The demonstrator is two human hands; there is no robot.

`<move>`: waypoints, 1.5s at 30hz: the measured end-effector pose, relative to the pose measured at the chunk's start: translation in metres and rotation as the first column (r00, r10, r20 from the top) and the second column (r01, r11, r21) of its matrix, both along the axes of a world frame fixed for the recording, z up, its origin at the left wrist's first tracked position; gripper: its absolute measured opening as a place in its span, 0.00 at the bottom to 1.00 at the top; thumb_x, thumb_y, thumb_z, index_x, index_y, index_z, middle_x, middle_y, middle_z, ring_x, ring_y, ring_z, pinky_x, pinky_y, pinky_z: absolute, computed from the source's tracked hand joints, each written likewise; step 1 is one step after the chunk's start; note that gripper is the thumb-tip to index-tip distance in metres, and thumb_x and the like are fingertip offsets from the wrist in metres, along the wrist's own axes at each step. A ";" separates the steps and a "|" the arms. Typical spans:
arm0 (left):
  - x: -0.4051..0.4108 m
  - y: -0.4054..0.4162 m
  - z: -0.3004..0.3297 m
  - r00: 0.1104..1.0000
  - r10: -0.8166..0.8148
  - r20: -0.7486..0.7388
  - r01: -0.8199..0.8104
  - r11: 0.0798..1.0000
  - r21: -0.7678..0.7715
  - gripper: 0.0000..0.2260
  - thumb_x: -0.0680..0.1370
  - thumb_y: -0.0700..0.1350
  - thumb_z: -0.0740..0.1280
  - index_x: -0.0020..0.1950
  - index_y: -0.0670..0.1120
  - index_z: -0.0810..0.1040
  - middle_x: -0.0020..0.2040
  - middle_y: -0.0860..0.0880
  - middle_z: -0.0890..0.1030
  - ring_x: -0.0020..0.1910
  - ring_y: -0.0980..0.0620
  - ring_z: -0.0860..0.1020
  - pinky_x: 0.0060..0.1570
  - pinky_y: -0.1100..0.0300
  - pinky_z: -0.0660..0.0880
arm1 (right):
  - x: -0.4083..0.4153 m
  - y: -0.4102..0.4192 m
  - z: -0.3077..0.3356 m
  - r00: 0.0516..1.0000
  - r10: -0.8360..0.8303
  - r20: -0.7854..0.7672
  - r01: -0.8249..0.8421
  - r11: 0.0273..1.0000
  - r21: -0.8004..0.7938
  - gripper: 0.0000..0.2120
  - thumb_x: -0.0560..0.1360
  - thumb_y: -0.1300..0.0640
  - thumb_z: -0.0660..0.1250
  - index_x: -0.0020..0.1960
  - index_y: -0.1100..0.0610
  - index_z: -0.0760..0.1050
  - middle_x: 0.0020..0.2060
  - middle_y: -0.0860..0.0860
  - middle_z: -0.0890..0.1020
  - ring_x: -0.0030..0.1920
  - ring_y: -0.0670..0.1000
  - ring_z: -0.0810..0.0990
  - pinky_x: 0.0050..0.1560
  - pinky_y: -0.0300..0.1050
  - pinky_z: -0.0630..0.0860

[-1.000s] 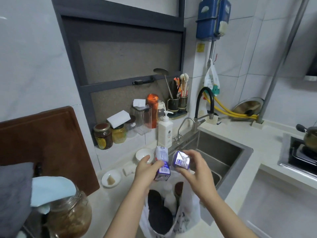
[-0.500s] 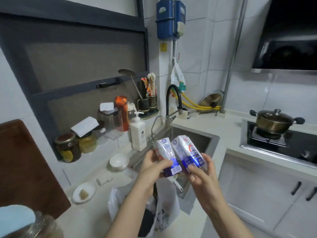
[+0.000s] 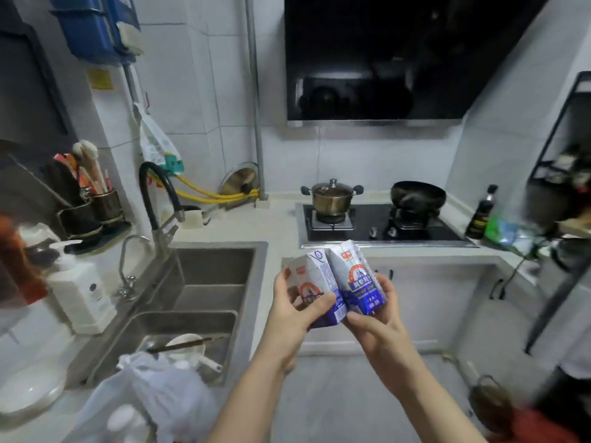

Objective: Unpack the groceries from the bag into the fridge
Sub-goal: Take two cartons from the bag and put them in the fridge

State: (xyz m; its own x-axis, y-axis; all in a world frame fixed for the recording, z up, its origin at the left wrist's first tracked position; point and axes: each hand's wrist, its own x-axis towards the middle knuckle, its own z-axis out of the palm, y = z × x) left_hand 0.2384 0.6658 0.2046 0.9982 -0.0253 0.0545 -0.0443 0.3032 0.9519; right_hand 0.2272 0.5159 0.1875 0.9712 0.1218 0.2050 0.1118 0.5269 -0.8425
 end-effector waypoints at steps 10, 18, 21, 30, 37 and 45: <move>-0.003 -0.164 0.023 0.917 -0.389 0.088 0.382 0.920 0.089 0.35 0.63 0.48 0.76 0.68 0.50 0.67 0.55 0.49 0.82 0.53 0.53 0.82 0.47 0.52 0.81 | -0.046 -0.141 0.018 0.868 -0.487 -0.094 0.496 0.860 0.121 0.11 0.71 0.57 0.65 0.51 0.52 0.67 0.49 0.54 0.83 0.44 0.50 0.82 0.43 0.43 0.79; -0.036 -0.297 0.046 0.747 -0.634 0.201 0.604 0.773 0.192 0.33 0.72 0.39 0.74 0.71 0.58 0.65 0.60 0.53 0.79 0.53 0.58 0.81 0.48 0.60 0.80 | -0.124 -0.267 0.035 0.663 -0.748 -0.023 0.744 0.662 -0.092 0.40 0.55 0.48 0.81 0.63 0.53 0.69 0.56 0.56 0.82 0.55 0.56 0.81 0.48 0.48 0.81; -0.056 -0.349 0.051 0.682 -0.694 0.230 0.655 0.720 0.231 0.36 0.68 0.41 0.77 0.71 0.59 0.66 0.61 0.52 0.79 0.56 0.55 0.80 0.50 0.57 0.80 | -0.162 -0.315 0.043 0.612 -0.788 0.063 0.784 0.594 -0.179 0.34 0.62 0.53 0.76 0.66 0.54 0.69 0.59 0.57 0.80 0.60 0.58 0.79 0.57 0.54 0.77; -0.129 -0.487 0.078 0.512 -0.805 0.298 0.763 0.586 0.273 0.24 0.71 0.38 0.74 0.63 0.53 0.73 0.53 0.55 0.82 0.49 0.62 0.81 0.44 0.68 0.77 | -0.258 -0.422 0.070 0.309 -0.929 0.204 0.926 0.246 -0.285 0.28 0.65 0.56 0.76 0.63 0.49 0.72 0.55 0.49 0.82 0.57 0.47 0.80 0.50 0.42 0.79; -0.160 -0.568 0.101 0.459 -0.830 0.316 0.799 0.541 0.261 0.23 0.72 0.42 0.74 0.64 0.54 0.71 0.55 0.55 0.80 0.53 0.59 0.79 0.47 0.66 0.78 | -0.293 -0.480 0.091 0.169 -0.957 0.236 0.953 0.098 -0.286 0.24 0.66 0.56 0.72 0.60 0.45 0.72 0.57 0.47 0.81 0.58 0.44 0.79 0.54 0.41 0.77; -0.156 -0.639 0.116 0.428 -0.852 0.302 0.806 0.511 0.299 0.25 0.72 0.43 0.73 0.66 0.51 0.69 0.54 0.57 0.78 0.50 0.63 0.76 0.46 0.66 0.76 | -0.288 -0.536 0.109 0.054 -0.967 0.249 0.972 -0.006 -0.235 0.23 0.70 0.62 0.70 0.62 0.47 0.70 0.58 0.47 0.80 0.58 0.43 0.78 0.53 0.39 0.77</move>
State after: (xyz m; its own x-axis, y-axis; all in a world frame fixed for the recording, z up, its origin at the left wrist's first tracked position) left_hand 0.0827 0.0270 0.3203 0.3846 -0.8567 0.3437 -0.1645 0.3028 0.9388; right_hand -0.0604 -0.0200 0.2963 0.2178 -0.8878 0.4054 0.3255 -0.3255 -0.8877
